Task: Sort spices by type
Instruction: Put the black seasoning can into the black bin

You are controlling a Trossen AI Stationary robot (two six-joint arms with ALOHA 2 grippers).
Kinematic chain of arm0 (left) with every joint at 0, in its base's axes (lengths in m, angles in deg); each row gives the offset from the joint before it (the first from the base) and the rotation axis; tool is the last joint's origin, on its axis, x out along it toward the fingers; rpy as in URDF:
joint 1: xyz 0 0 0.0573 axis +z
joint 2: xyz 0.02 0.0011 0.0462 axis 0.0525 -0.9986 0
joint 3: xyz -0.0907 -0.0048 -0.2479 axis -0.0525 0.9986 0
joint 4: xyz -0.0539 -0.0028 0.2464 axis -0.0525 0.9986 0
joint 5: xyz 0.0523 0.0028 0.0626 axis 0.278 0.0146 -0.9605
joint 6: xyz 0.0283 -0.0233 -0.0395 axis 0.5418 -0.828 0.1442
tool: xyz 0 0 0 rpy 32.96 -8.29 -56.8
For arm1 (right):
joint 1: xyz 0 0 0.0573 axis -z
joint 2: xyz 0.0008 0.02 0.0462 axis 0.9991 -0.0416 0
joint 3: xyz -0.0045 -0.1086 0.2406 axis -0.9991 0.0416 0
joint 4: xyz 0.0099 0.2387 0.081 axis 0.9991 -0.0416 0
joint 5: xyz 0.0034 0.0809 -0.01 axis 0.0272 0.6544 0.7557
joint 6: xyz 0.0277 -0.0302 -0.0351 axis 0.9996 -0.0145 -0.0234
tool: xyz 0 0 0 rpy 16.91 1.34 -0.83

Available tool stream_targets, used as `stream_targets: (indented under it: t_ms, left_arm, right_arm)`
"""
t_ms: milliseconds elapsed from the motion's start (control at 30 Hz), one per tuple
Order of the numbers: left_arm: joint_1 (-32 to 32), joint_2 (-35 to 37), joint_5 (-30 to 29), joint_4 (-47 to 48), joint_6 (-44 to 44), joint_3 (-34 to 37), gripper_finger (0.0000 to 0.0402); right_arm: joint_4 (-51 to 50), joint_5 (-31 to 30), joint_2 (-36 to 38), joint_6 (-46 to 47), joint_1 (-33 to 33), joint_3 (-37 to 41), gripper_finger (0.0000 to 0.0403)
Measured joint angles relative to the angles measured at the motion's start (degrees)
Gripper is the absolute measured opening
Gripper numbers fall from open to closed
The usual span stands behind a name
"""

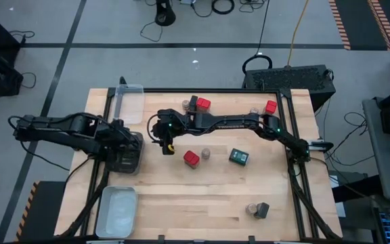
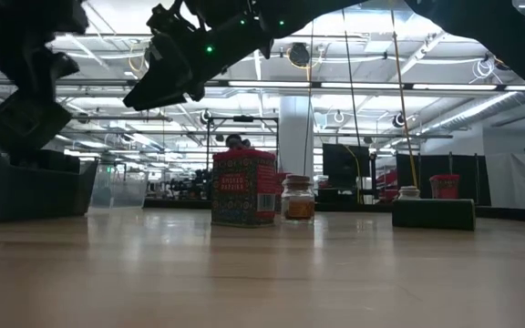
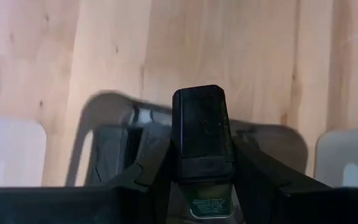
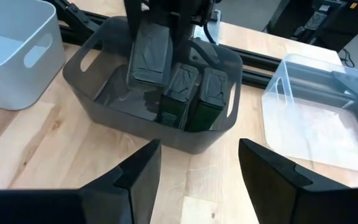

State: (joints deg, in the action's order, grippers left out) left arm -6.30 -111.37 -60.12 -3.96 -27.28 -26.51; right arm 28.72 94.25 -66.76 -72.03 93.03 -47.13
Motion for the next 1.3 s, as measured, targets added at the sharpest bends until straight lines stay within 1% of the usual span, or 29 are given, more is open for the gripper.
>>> stream_targets:
  t_ms: [267, 433, 567, 700, 833, 1100, 1167, 1300]
  left_arm:
    - [0.00, -0.48, -0.22, -2.24, -0.24, 3.85, 0.0139]
    - [0.00, -1.13, -0.27, -2.83, -0.31, 4.21, 0.0139]
    - [0.00, -2.09, -0.25, -6.09, -0.37, 4.97, 0.0139]
    - [0.00, -3.94, -0.03, -5.32, -0.84, 5.74, 0.0139]
    - [0.00, -5.41, 0.04, -5.42, -1.79, 6.32, 0.0139]
    - [0.00, -8.18, 0.02, -5.54, -1.83, 6.31, 0.0139]
    - [0.00, -8.53, -0.06, -5.54, -1.84, 6.30, 0.0152]
    - [0.00, -8.63, -0.25, -5.54, -1.88, 6.30, 0.0202]
  right_arm:
    - [-1.01, 0.00, 0.00, 0.02, 0.00, 0.00, 0.0199]
    - [-1.01, -0.01, 0.00, 0.02, 0.00, 0.00, 0.0199]
    - [-1.05, 0.00, 0.00, 0.04, -0.03, 0.00, 0.0199]
    - [-1.22, 0.21, 0.00, 0.89, -0.05, 0.00, 0.0199]
    - [-1.56, 2.79, 0.00, 1.11, -0.05, 0.00, 0.0199]
    - [-2.10, 3.02, 0.00, 1.11, -0.05, 0.02, 0.0199]
    - [-2.10, 3.02, 0.00, 1.11, -0.05, 0.02, 0.0199]
    - [-2.10, 3.02, 0.00, 1.11, -0.05, 0.02, 0.0199]
